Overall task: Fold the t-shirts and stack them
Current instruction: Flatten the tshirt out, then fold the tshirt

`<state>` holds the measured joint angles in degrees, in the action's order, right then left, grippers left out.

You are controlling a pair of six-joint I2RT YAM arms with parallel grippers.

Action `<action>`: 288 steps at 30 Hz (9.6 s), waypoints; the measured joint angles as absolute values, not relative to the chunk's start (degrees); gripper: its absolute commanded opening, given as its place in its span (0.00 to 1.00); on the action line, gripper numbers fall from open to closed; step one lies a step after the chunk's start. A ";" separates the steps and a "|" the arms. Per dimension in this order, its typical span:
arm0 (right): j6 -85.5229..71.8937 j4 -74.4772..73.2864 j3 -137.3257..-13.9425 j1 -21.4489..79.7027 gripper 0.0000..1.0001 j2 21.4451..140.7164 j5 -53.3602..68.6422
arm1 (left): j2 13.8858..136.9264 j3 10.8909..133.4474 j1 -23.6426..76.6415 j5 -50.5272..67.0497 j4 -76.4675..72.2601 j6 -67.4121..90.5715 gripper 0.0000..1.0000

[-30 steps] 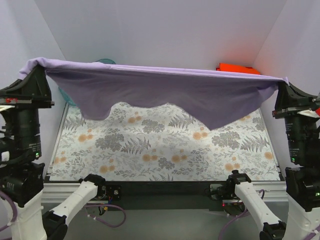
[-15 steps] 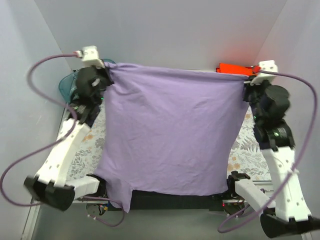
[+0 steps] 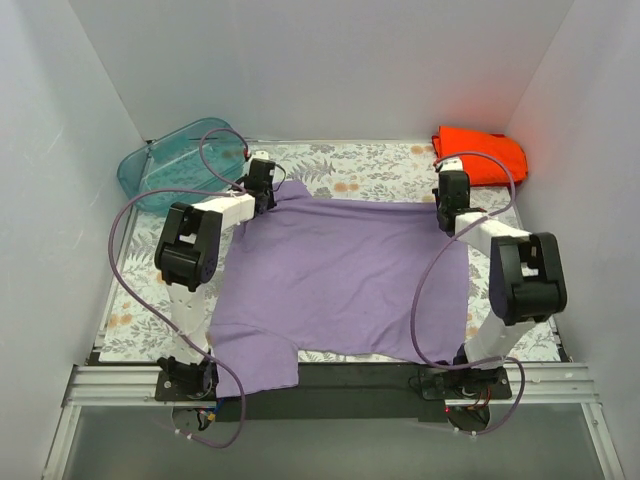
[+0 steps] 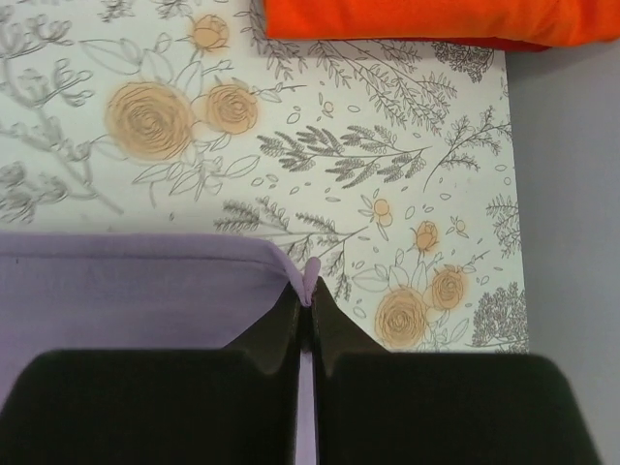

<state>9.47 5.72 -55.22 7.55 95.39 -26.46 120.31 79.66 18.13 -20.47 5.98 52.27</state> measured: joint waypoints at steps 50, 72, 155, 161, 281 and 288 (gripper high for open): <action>-13.39 -13.02 -34.22 11.27 0.60 64.93 11.51 | 74.52 36.91 18.22 -16.84 21.87 73.95 0.63; -13.32 -12.27 -32.64 11.27 0.59 64.90 12.32 | 78.19 41.01 18.35 -21.34 29.41 76.71 0.35; -24.56 0.56 -72.14 -12.38 0.26 115.50 7.57 | 117.60 77.78 10.96 -26.17 15.66 61.87 0.18; -27.07 1.72 -71.29 -14.70 0.27 115.50 9.65 | 117.60 77.78 10.98 -26.81 16.34 63.53 0.18; -15.99 -29.45 -47.59 8.97 0.61 73.14 -5.13 | 81.21 50.48 9.50 -13.87 40.80 80.23 0.43; -15.99 -33.23 -43.05 8.97 0.61 65.32 -3.95 | 82.35 47.00 6.98 -15.05 40.58 80.75 0.38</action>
